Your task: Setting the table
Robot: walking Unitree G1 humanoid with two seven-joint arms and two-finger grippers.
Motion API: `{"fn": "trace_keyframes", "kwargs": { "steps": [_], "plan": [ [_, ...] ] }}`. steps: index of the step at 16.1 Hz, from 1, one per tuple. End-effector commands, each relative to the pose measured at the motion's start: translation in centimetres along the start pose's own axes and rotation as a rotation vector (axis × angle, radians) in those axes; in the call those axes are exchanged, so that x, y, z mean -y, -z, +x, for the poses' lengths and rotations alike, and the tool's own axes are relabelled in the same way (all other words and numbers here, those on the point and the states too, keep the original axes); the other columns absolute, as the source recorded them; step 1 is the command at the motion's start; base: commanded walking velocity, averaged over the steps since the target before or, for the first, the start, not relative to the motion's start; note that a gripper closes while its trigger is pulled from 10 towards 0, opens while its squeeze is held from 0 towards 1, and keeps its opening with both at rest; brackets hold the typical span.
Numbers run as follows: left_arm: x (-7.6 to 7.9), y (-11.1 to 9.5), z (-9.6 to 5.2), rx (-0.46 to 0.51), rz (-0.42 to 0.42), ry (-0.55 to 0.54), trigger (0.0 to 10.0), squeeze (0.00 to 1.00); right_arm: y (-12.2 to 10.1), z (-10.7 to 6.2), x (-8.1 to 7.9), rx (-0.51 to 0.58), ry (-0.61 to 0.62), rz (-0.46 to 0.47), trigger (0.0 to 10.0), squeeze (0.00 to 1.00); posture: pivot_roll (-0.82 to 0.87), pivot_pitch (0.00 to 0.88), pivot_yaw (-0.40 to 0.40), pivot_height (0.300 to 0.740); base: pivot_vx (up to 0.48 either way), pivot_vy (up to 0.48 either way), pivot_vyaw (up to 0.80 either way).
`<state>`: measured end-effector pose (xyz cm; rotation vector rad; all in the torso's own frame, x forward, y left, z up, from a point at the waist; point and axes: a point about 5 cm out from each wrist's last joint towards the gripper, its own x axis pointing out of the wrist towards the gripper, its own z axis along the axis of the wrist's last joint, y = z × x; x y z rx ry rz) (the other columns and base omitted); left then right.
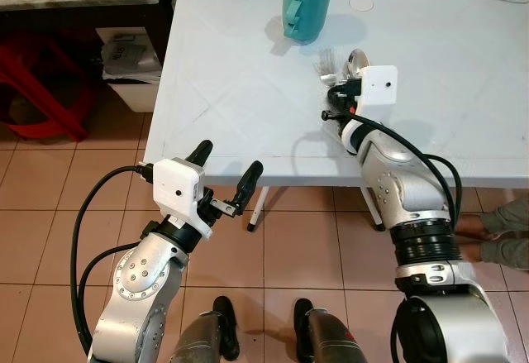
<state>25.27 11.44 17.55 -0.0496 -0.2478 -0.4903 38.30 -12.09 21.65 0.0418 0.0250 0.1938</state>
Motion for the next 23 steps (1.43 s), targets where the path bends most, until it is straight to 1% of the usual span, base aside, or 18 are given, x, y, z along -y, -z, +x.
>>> {"fn": "trace_keyframes", "kwargs": {
  "steps": [1, 5, 7, 9, 11, 12, 13, 15, 16, 17, 19, 20, 21, 22, 23],
  "plan": [
    [-0.2, 0.5, -0.2, -0.026, -0.002, -0.006, 10.0, 0.00, 4.2, -0.4, -0.1, -0.182, 0.002, 0.040, 0.0, 0.00, -0.07, 0.331, 0.032, 0.740, 0.000, 0.000, 0.00],
    [-0.3, 0.6, 0.0, -0.021, 0.001, -0.008, 10.0, 0.00, 3.6, -0.2, -0.3, -0.145, -0.003, 0.049, 0.0, 0.00, -0.07, 0.318, 0.027, 0.740, 0.000, 0.000, 0.00],
    [-0.4, 0.6, 0.3, -0.011, 0.001, -0.015, 10.0, 0.00, 2.9, -0.1, -0.3, -0.102, -0.013, 0.049, 0.0, 0.00, -0.08, 0.308, 0.023, 0.740, 0.000, 0.000, 0.00],
    [-0.8, 0.7, 0.6, -0.003, 0.017, -0.041, 10.0, 0.00, 1.8, -0.1, -0.4, -0.033, -0.020, 0.064, 0.0, 0.00, -0.09, 0.298, 0.020, 0.740, 0.000, 0.000, 0.00],
    [-1.6, 1.2, 0.7, -0.007, 0.056, -0.106, 10.0, 0.00, 0.7, -0.2, -0.4, 0.039, -0.023, 0.086, 0.0, 0.00, -0.10, 0.281, 0.014, 0.740, 0.000, 0.000, 0.00],
    [-2.5, 1.7, 0.7, -0.024, 0.069, -0.171, 10.0, 0.00, -0.3, -0.5, -0.3, 0.118, -0.023, 0.120, 0.0, 0.00, -0.10, 0.270, 0.009, 0.740, 0.000, 0.000, 0.00],
    [-3.2, 2.1, 0.7, -0.040, 0.089, -0.226, 10.0, 0.00, -0.9, -0.8, -0.3, 0.167, -0.027, 0.124, 0.0, 0.00, -0.10, 0.264, 0.006, 0.740, 0.000, 0.000, 0.00],
    [-4.5, 2.7, 0.6, -0.072, 0.100, -0.333, 10.0, 0.00, -1.3, -1.2, -0.3, 0.212, -0.033, 0.124, 0.0, 0.00, -0.11, 0.249, 0.000, 0.740, 0.000, 0.000, 0.00],
    [-5.0, 3.0, 0.7, -0.083, 0.095, -0.372, 10.0, 0.00, -1.1, -1.5, -0.2, 0.220, -0.028, 0.117, 6.4, 0.00, -0.11, 0.243, -0.004, 0.740, 0.000, 0.000, 0.00],
    [-5.3, 3.1, 0.8, -0.083, 0.079, -0.390, 10.0, 0.00, -1.0, -1.8, -0.3, 0.231, -0.024, 0.105, 10.0, 0.00, -0.12, 0.239, -0.007, 0.740, 0.000, 0.000, 0.00],
    [-5.6, 3.1, 1.1, -0.064, 0.084, -0.407, 10.0, 0.00, -0.6, -3.2, 0.0, 0.286, 0.008, 0.061, 10.0, 0.00, -0.13, 0.230, -0.009, 0.740, 0.000, 0.000, 0.00],
    [-5.6, 3.1, 1.2, -0.063, 0.085, -0.407, 10.0, 0.00, -0.4, -3.4, 0.1, 0.293, 0.013, 0.047, 10.0, 0.00, -0.13, 0.230, -0.009, 0.740, 0.000, 0.000, 0.00],
    [-5.4, 3.1, 1.5, -0.042, 0.068, -0.391, 10.0, 0.00, 0.2, -4.4, 0.6, 0.301, 0.038, -0.021, 10.0, 0.00, -0.13, 0.225, -0.009, 0.740, 0.000, 0.000, 0.00],
    [-5.2, 3.0, 1.8, -0.035, 0.061, -0.384, 10.0, 0.00, 0.7, -5.1, 1.1, 0.300, 0.066, -0.040, 10.0, 0.00, -0.14, 0.223, -0.007, 0.740, 0.000, 0.000, 0.00],
    [-5.1, 3.0, 1.9, -0.032, 0.059, -0.379, 10.0, 0.00, 0.8, -5.4, 1.3, 0.303, 0.081, -0.058, 10.0, 0.00, -0.14, 0.221, -0.007, 0.740, 0.000, 0.000, 0.00]
  ]
}}
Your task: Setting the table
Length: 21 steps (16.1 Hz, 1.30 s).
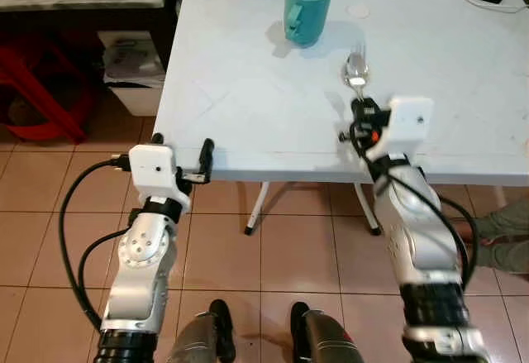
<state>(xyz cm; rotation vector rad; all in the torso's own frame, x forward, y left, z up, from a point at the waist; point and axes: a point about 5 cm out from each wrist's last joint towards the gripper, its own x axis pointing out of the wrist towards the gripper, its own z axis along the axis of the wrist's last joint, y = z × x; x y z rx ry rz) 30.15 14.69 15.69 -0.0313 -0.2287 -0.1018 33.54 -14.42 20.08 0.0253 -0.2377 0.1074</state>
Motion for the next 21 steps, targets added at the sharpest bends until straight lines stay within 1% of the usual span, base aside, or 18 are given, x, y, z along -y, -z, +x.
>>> {"fn": "trace_keyframes", "kwargs": {
  "steps": [1, 2, 4, 7, 10, 13, 21],
  "plan": [
    [0.1, 0.4, -0.2, -0.008, -0.009, 0.008, 10.0, 0.00, -0.7, -0.3, 0.3, 0.041, 0.015, -0.026, 10.0, 0.00, -0.14, 0.218, -0.006, 0.740, 0.000, 0.000, 0.00],
    [0.1, 0.4, 0.0, -0.003, -0.012, 0.007, 10.0, 0.00, -0.5, -0.7, 0.6, 0.034, 0.044, -0.024, 10.0, 0.00, -0.15, 0.217, -0.006, 0.740, 0.000, 0.000, 0.00],
    [0.3, 0.5, 0.2, 0.006, -0.024, 0.005, 10.0, 0.00, -0.4, -1.1, 0.7, 0.030, 0.056, -0.052, 10.0, 0.00, -0.16, 0.212, -0.008, 0.740, 0.000, 0.000, -0.24],
    [0.6, 0.3, 0.5, 0.022, -0.054, -0.004, 10.0, 0.00, -0.2, -1.3, 1.0, 0.028, 0.060, -0.075, 10.0, 0.00, -0.16, 0.202, -0.013, 0.740, 0.000, 0.324, -0.56],
    [0.7, 0.2, 0.8, 0.032, -0.062, 0.001, 10.0, 0.00, -0.4, -1.1, 1.0, 0.038, 0.064, -0.080, 10.0, 0.00, -0.16, 0.197, -0.011, 0.740, 0.000, 0.411, -0.51],
    [0.9, 0.1, 0.9, 0.041, -0.063, 0.009, 10.0, 0.00, -0.4, -1.0, 0.8, 0.040, 0.062, -0.081, 10.0, 0.00, -0.16, 0.196, -0.007, 0.740, 0.000, 0.456, 0.00],
    [1.1, 0.3, 0.8, 0.040, -0.063, 0.018, 10.0, 0.00, -0.3, -1.0, 1.0, 0.044, 0.073, -0.086, 10.0, 0.00, -0.15, 0.203, -0.005, 0.740, 0.000, 0.462, 0.00]
  ]
}}
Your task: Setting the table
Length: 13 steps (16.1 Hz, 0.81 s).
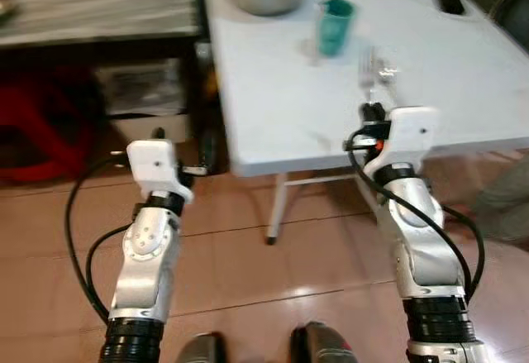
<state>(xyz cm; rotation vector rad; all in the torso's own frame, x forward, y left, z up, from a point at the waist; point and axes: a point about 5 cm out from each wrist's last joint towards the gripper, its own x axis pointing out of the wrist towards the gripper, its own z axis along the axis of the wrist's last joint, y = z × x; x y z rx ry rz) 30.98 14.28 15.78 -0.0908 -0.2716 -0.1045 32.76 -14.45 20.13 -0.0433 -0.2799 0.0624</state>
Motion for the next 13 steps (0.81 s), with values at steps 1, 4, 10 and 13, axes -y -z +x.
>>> {"fn": "trace_keyframes", "kwargs": {
  "steps": [1, 4, 10, 13],
  "plan": [
    [0.76, 0.25, -0.10, -0.008, -0.007, 0.022, 10.0, 0.00, 0.05, -0.29, 1.07, 0.004, 0.038, -0.011, 10.0, 0.00, -0.15, 0.206, -0.001, 0.740, 0.000, 0.461, 0.00],
    [0.85, 0.18, 0.05, -0.007, -0.008, 0.033, 10.0, 0.00, -0.03, -0.27, 1.06, 0.013, 0.042, -0.017, 10.0, 0.00, -0.15, 0.206, 0.002, 0.740, 0.000, 0.456, 0.00],
    [0.99, 0.34, 0.02, -0.013, -0.008, 0.037, 10.0, 0.00, -0.08, -0.18, 0.96, 0.017, 0.040, -0.016, 10.0, 0.00, -0.15, 0.206, 0.002, 0.740, 0.000, 0.454, 0.00],
    [0.98, 0.34, 0.06, -0.012, -0.005, 0.037, 10.0, 0.00, -0.15, -0.12, 1.00, 0.022, 0.043, -0.019, 10.0, 0.00, -0.15, 0.206, 0.002, 0.740, 0.000, 0.454, 0.00]
  ]
}}
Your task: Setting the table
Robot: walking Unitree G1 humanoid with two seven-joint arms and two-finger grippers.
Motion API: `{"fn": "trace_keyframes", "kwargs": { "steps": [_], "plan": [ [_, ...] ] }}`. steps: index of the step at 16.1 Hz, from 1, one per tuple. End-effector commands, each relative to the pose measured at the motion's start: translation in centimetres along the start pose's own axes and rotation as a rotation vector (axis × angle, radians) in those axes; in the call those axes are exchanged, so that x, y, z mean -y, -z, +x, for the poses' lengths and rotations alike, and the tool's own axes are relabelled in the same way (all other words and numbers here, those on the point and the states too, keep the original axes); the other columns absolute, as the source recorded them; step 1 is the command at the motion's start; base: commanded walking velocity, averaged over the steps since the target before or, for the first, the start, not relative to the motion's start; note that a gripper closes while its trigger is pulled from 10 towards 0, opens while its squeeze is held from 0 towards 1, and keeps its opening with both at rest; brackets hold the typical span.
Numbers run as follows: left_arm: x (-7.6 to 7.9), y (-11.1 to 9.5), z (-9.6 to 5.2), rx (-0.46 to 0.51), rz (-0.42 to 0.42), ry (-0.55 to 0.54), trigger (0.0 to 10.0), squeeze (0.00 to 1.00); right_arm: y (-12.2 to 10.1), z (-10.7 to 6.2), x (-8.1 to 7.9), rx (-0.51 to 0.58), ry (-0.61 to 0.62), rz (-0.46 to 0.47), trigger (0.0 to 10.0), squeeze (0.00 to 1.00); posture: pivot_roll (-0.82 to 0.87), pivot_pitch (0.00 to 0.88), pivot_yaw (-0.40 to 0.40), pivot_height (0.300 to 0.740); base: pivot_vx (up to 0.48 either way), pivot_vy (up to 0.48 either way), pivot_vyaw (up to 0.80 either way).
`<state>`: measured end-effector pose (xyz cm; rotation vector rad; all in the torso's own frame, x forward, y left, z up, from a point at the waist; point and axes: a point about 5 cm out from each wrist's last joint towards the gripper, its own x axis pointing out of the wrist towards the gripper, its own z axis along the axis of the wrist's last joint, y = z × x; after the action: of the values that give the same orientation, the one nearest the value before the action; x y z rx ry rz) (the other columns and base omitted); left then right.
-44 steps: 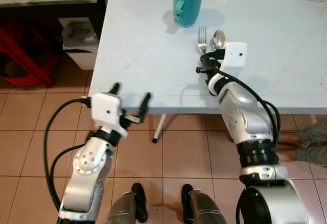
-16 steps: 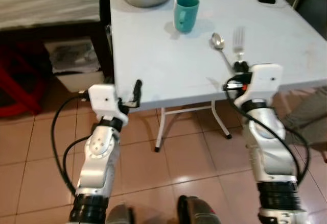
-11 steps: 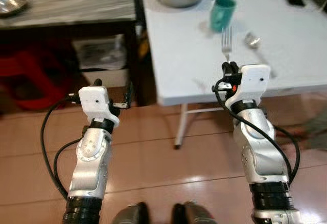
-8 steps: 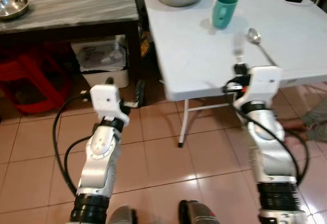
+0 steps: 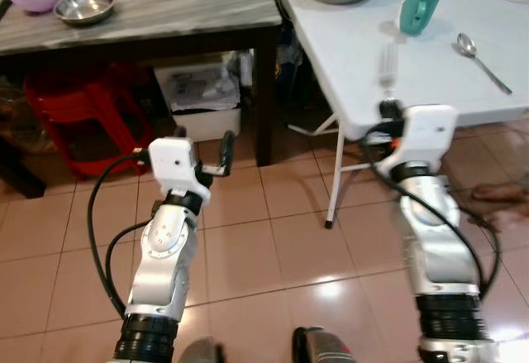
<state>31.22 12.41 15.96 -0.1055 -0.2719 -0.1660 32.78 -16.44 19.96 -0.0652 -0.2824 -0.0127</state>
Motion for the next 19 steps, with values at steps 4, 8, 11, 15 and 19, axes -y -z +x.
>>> {"fn": "trace_keyframes", "kwargs": {
  "steps": [4, 8, 11, 15, 19],
  "plan": [
    [-0.7, 0.4, -0.3, -0.019, 0.022, -0.021, 10.0, 0.00, -0.5, 0.1, -1.1, 0.023, -0.033, 0.016, 10.0, 0.00, -0.15, 0.212, 0.001, 0.740, 0.000, 0.453, 0.00],
    [-0.3, 0.2, -0.6, -0.016, -0.016, 0.045, 10.0, 0.00, -0.5, 0.1, -1.0, 0.028, -0.032, 0.018, 10.0, 0.00, -0.15, 0.211, 0.001, 0.740, 0.000, 0.076, 0.00],
    [-0.2, 0.2, -0.7, -0.010, -0.025, 0.058, 10.0, 0.00, -0.7, 0.2, -1.0, 0.032, -0.034, 0.017, 10.0, 0.00, -0.15, 0.211, 0.001, 0.740, 0.187, 0.000, 0.00],
    [0.0, 0.1, -0.7, -0.002, -0.035, 0.082, 10.0, 0.00, -0.6, 0.1, -1.0, 0.029, -0.036, 0.012, 10.0, 0.00, -0.15, 0.211, 0.001, 0.740, 0.368, 0.000, 0.34],
    [0.2, 0.2, -0.8, -0.005, -0.040, 0.091, 10.0, 0.00, -0.6, 0.1, -1.0, 0.029, -0.044, 0.013, 10.0, 0.00, -0.16, 0.211, 0.001, 0.740, 0.398, 0.000, 0.49]
  ]
}}
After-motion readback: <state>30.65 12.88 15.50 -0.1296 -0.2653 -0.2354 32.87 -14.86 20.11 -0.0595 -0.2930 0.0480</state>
